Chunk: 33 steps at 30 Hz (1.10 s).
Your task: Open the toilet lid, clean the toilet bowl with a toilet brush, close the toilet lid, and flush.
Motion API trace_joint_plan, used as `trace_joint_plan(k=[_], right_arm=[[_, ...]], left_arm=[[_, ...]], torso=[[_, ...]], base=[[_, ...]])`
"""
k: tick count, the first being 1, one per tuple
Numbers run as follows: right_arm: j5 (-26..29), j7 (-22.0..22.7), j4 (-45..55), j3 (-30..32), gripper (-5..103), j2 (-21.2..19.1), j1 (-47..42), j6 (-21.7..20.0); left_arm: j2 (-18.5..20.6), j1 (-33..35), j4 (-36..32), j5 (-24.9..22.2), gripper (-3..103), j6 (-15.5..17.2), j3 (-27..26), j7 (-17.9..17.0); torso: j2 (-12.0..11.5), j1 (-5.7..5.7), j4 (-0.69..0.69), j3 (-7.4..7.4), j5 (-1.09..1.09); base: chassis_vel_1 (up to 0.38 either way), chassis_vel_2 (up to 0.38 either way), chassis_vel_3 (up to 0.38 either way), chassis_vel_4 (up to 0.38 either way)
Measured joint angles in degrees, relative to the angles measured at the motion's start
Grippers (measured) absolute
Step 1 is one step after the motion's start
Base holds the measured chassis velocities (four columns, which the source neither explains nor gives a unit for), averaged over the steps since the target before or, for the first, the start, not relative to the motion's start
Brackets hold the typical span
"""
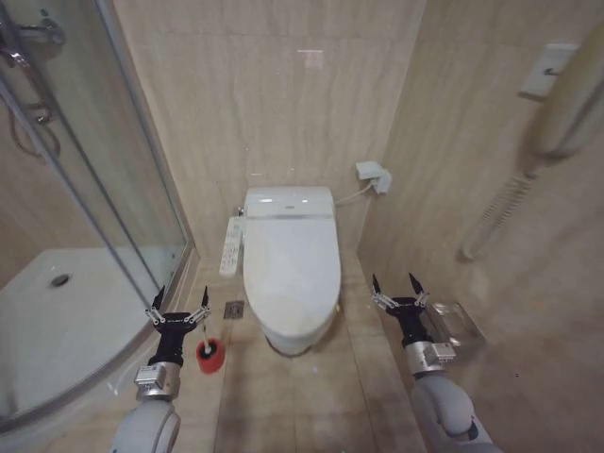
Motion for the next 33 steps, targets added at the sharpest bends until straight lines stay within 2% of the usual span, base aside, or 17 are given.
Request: trace_joint_plan(k=[3,6,7,9,23,33], right_arm=[[0.00,0.01,0.00,-0.01,100,0.01,0.00,0.00],[0.00,0.02,0.00,0.01,100,0.00,-0.01,0.00],[0.00,0.00,0.00,-0.01,100,0.02,-0.01,0.00],[0.00,0.01,0.00,-0.01,100,0.01,-0.01,0.00],[0.00,0.01,0.00,-0.01,100,0.00,0.03,0.00],[0.00,0.01,0.01,-0.01,100,0.01,-0.01,0.00]], left_arm=[[0.00,-0.01,-0.01,0.00,100,0.00,0.00,-0.01],[-0.01,0.01,0.00,0.00,100,0.00,0.01,0.00],[0.01,0.00,0.00,0.00,100,0.00,-0.02,-0.01],[0.00,0.01,0.00,0.00,100,0.00,-0.01,-0.01],[0.00,-0.03,0.00,0.00,100,0.00,-0.01,0.00],[0.00,0.00,-0.01,0.00,100,0.00,-0.01,-0.01]], torso=[[0.00,-0.01,0.00,0.00,0.10],[0.01,-0.03,-0.02,-0.01,-0.01],[0.01,-0.03,0.01,-0.01,0.11],[0.02,-0.04,0.01,-0.02,0.03],[-0.02,0.06,0.01,0.02,0.05],[0.01,-0.03,0.01,-0.01,0.06]], base=[[0.349,-0.347,-0.358,0.346],[0.328,-0.357,-0.302,0.312],[0.201,-0.238,-0.274,0.204],[0.154,-0.154,-0.144,0.165],[-0.033,0.022,0.019,-0.010],[0.083,-0.087,-0.084,0.073]])
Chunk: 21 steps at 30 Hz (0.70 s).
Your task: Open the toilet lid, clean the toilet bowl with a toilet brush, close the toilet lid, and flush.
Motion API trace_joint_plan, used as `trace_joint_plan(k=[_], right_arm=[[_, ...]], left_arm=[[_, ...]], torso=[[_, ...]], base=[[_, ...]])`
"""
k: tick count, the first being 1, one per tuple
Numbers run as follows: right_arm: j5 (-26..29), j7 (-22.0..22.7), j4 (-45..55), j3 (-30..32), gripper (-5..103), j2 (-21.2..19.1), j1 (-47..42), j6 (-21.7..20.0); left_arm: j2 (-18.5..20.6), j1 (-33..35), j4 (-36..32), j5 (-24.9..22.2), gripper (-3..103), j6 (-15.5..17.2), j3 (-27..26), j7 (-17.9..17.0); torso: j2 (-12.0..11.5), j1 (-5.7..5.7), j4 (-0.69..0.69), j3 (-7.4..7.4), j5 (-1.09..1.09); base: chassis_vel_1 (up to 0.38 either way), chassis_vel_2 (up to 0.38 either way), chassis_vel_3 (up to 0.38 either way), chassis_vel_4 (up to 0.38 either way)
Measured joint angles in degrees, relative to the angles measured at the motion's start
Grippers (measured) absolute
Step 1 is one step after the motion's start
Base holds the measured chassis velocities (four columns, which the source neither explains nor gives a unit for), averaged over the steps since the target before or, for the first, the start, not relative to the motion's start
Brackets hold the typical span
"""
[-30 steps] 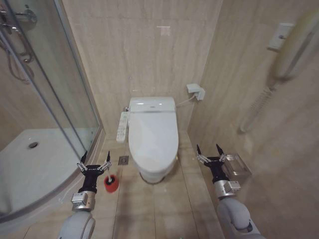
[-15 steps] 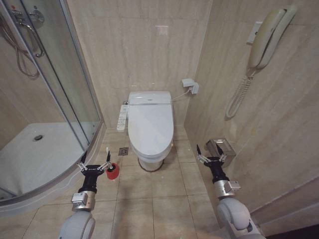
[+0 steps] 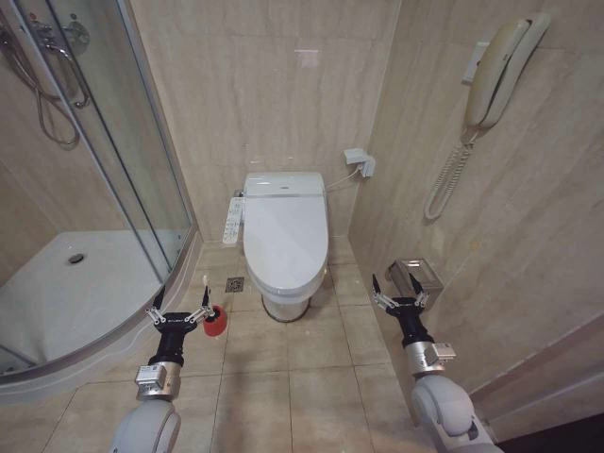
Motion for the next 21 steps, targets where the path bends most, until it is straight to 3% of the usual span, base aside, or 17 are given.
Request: trace_joint_plan(k=[21], right_arm=[[0.00,0.00,0.00,0.00,100,0.00,0.01,0.00]], left_arm=[[0.00,-0.01,0.00,0.00,100,0.00,0.00,0.00]], torso=[[-0.01,0.04,0.00,0.02,-0.01]], base=[[-0.002,0.002,0.003,-0.001]])
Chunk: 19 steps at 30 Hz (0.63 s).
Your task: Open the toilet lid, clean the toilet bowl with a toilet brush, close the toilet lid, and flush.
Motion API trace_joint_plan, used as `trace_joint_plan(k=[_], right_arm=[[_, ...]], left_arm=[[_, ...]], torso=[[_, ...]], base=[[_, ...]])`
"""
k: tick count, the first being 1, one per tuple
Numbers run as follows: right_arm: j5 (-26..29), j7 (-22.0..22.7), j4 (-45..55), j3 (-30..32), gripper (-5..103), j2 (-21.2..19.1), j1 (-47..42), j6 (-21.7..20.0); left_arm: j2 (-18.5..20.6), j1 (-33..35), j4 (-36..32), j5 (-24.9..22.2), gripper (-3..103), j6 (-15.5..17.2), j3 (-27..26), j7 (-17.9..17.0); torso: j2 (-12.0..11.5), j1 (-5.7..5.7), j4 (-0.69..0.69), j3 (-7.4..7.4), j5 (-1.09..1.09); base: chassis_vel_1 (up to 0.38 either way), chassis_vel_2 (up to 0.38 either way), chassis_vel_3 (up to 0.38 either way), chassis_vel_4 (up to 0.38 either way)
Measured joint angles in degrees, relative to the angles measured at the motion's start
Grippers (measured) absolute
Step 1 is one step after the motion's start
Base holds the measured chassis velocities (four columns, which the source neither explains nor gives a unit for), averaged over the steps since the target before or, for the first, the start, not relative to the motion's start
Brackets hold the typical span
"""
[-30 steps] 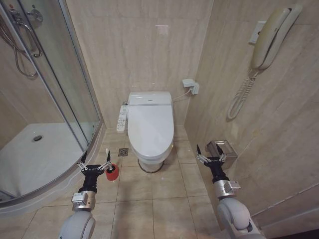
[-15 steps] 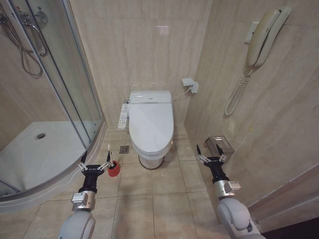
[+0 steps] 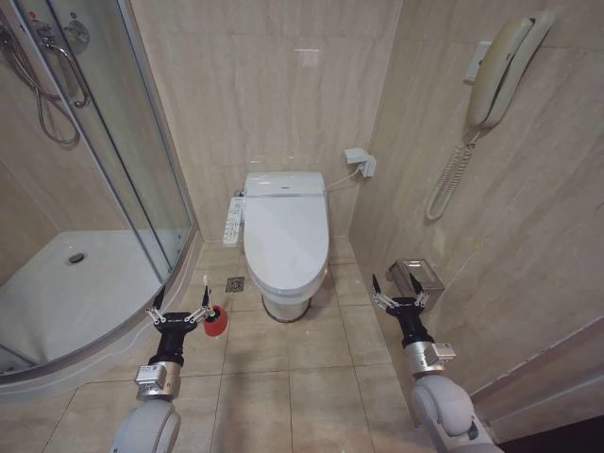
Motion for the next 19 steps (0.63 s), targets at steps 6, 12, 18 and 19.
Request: trace_joint_plan(k=[6,12,18,19], right_arm=[[0.00,0.00,0.00,0.00,100,0.00,0.00,0.00],[0.00,0.00,0.00,0.00,100,0.00,0.00,0.00],[0.00,0.00,0.00,0.00,100,0.00,0.00,0.00],[0.00,0.00,0.00,0.00,100,0.00,0.00,0.00]], left_arm=[[0.00,0.00,0.00,0.00,100,0.00,0.00,0.00],[0.00,0.00,0.00,0.00,100,0.00,0.00,0.00],[0.00,0.00,0.00,0.00,100,0.00,0.00,0.00],[0.00,0.00,0.00,0.00,100,0.00,0.00,0.00]], torso=[[0.00,0.00,0.00,0.00,0.00],[0.00,0.00,0.00,0.00,0.00],[0.00,0.00,0.00,0.00,0.00],[0.00,0.00,0.00,0.00,0.00]], base=[[0.000,0.000,0.000,0.000],[0.000,0.000,0.000,0.000],[0.000,0.000,0.000,0.000],[0.000,0.000,0.000,0.000]])
